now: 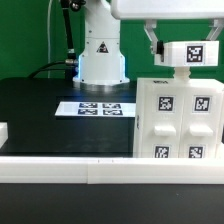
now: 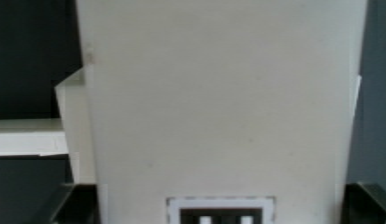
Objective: Assemble cabinet
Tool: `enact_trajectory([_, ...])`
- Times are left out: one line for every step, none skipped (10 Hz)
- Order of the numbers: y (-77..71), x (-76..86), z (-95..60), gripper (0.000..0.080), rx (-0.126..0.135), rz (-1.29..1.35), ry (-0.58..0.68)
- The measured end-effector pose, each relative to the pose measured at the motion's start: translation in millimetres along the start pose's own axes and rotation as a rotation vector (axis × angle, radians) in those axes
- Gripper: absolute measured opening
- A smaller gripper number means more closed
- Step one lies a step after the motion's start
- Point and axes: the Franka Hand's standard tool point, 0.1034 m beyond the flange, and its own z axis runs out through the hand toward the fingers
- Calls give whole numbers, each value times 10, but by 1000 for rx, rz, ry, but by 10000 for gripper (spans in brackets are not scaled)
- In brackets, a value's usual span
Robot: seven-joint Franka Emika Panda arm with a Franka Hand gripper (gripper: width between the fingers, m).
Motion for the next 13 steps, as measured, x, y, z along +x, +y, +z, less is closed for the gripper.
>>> enact_trajectory([3,-22,4,561,5,14,-12])
enact_trajectory([18,-64,3,561,19,41,-43])
enact_trajectory([35,-80,18,561,22,49,-52])
enact_trajectory([40,-105,56,561,21,50,-57])
enact_trajectory([45,-127,102,561,19,50,-59])
enact_trajectory([35,-105,106,561,19,48,-44])
enact_trajectory([25,-84,107,561,19,46,-30])
enact_trajectory([20,-65,108,561,20,45,-15])
enact_trajectory([9,-49,107,561,20,43,-4])
enact_trajectory([2,-46,107,561,20,41,-2])
enact_trajectory([4,-46,106,561,20,42,-2])
enact_trajectory([4,-46,106,561,20,42,-2])
enact_trajectory([4,-46,106,561,20,41,-2])
